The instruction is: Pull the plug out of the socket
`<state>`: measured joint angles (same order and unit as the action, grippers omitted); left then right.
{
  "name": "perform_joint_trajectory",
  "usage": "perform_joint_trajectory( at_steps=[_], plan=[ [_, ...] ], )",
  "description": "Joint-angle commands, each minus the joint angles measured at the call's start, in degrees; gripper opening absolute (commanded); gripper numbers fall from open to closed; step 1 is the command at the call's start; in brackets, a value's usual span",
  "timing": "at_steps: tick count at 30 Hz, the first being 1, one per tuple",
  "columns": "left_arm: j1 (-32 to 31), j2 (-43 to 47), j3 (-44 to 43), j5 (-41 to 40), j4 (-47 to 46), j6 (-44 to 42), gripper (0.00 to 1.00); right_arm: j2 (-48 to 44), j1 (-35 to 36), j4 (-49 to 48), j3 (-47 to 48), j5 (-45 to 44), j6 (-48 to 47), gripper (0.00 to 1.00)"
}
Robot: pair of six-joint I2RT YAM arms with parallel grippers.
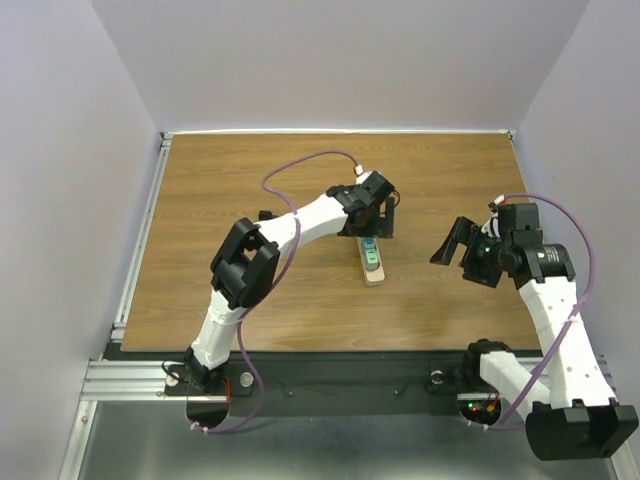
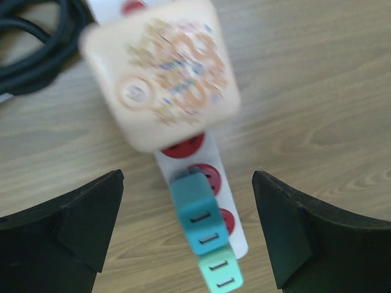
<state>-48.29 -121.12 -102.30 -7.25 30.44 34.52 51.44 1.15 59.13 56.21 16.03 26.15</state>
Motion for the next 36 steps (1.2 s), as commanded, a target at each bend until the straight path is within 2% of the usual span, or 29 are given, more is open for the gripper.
perform_joint_trajectory(
  at_steps=[1, 5, 7, 8, 14, 17, 18, 26, 29, 31, 32, 34, 35, 36],
  plan=[
    [-2.0, -1.6, 0.7, 0.7, -3.0, 2.9, 0.98, 0.4, -0.3, -0.6, 1.9, -0.8, -1.4, 1.00],
    [-1.5, -2.4, 0.8, -1.7, -4.8, 2.2, 0.97, 1.7, -0.2, -0.2, 3.6, 1.2, -3.2, 1.00],
    [-0.8, -3.3, -0.2, -1.1, -5.0, 2.2, 0.92, 2.8, 0.5, -0.7, 3.6, 3.6, -4.2, 1.00],
    [0.1, -3.7, -1.0, -0.4, -5.2, 2.3, 0.87, 3.2, 1.0, -0.9, 3.7, 4.1, -4.4, 1.00],
    [3.9, -3.9, -1.0, -0.8, -5.6, 3.1, 0.75, 8.0, 4.9, -0.8, 9.3, 4.0, -6.6, 1.00],
    [5.7, -5.1, -1.3, 0.8, -5.7, 3.4, 0.61, 11.4, 7.8, -1.0, 10.9, 2.5, -6.7, 1.00],
    [5.8, -5.5, -2.0, 1.5, -5.6, 3.8, 0.54, 12.2, 9.5, -1.4, 11.2, 2.0, -6.6, 1.00],
    [6.1, -7.3, -1.7, 3.4, -6.6, 7.2, 0.43, 20.2, 22.7, -3.7, 14.1, -12.8, -5.1, 1.00],
    [6.3, -8.2, -3.2, 5.1, -6.9, 7.8, 0.33, 24.1, 28.7, -5.9, 15.6, -21.7, -4.9, 1.00],
    [6.3, -9.0, -4.1, 5.4, -6.7, 7.8, 0.27, 25.4, 29.8, -8.1, 15.6, -24.0, -5.0, 1.00],
    [6.3, -9.9, -5.0, 5.7, -6.1, 7.6, 0.19, 25.9, 30.7, -11.0, 14.8, -25.2, -5.3, 1.00],
    [6.4, -10.7, -5.9, 6.2, -5.5, 7.2, 0.12, 26.3, 31.5, -13.4, 14.1, -26.7, -6.2, 1.00],
    [6.4, -11.7, -6.2, 6.4, -4.4, 6.8, 0.00, 26.9, 31.7, -14.5, 13.5, -27.1, -6.5, 1.00],
    [6.5, -11.9, -6.4, 6.5, -4.2, 6.7, 0.00, 27.2, 31.7, -16.1, 13.2, -27.1, -6.8, 1.00]
  ],
)
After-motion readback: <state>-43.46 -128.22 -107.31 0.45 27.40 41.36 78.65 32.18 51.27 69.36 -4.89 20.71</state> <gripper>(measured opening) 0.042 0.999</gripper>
